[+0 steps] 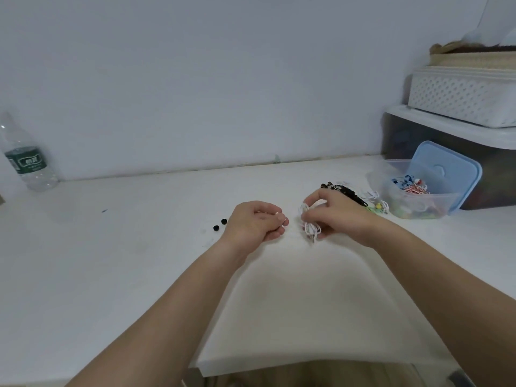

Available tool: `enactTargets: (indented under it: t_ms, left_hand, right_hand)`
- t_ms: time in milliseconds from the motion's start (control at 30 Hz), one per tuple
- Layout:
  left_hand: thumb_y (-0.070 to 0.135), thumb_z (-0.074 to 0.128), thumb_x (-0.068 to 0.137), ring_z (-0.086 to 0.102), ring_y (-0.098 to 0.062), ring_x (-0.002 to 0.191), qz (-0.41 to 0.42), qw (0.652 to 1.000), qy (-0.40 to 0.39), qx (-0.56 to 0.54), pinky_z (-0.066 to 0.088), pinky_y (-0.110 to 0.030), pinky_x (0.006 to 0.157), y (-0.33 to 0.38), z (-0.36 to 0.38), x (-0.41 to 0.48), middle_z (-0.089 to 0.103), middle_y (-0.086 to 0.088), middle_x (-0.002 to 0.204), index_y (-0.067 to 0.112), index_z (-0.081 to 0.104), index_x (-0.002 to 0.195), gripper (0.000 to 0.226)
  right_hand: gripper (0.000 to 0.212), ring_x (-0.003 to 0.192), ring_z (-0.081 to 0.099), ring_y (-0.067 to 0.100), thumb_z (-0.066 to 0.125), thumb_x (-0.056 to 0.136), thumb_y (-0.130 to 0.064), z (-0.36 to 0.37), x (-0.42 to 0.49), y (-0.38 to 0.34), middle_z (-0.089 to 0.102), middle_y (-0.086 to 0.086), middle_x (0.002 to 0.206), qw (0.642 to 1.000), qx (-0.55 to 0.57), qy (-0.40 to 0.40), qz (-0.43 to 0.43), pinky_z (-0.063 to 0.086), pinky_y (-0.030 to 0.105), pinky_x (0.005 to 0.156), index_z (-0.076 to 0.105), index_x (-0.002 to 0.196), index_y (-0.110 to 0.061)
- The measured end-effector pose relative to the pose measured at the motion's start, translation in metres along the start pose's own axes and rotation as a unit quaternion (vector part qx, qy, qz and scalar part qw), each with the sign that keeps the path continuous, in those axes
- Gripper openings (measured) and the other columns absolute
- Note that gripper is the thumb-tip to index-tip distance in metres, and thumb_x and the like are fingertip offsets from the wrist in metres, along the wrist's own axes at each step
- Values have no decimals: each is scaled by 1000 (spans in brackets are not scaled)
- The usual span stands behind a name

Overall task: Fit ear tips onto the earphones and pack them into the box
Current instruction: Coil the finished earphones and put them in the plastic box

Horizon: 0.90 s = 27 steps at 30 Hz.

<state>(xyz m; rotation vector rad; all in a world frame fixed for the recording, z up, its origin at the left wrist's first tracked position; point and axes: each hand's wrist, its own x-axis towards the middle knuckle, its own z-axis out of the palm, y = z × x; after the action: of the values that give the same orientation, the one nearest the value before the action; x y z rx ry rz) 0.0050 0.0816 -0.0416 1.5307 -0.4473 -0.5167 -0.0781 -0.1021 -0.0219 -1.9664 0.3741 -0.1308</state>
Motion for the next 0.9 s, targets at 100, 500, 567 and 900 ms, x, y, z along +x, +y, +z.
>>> enactTargets:
  t_ms: [100, 500, 567, 900]
  left_hand:
    - [3, 76, 86, 70, -19, 70, 19, 999, 8, 36, 62, -28, 78, -3, 7, 1, 72, -18, 81, -4, 70, 100, 17]
    - [0, 75, 86, 75, -25, 75, 44, 998, 2, 50, 61, -29, 74, -12, 16, 2, 75, -22, 86, -3, 71, 95, 11]
    - [1, 77, 85, 74, -20, 70, 16, 1000, 2, -2, 58, -23, 66, -9, 16, -2, 75, -18, 82, -5, 66, 101, 21]
    - [5, 79, 82, 71, -25, 64, 39, 992, 45, 115, 60, -41, 69, -17, 18, 2, 73, -16, 71, 2, 69, 87, 12]
  right_hand:
    - [14, 59, 64, 14, 71, 84, -28, 2, -5, 6, 66, -4, 69, 988, -150, -24, -1, 50, 30, 61, 67, 98, -28]
    - [15, 76, 65, 12, 72, 89, -20, 14, -4, 19, 77, 5, 85, 986, -100, -12, -133, 55, 34, 78, 77, 101, -28]
    - [15, 73, 61, 17, 74, 87, -12, 14, -2, 22, 76, 16, 86, 988, -66, -2, -142, 52, 37, 74, 78, 96, -24]
    - [17, 63, 62, 7, 71, 86, -8, 11, 4, 16, 72, 1, 68, 988, -82, 35, -128, 51, 26, 68, 74, 96, -22]
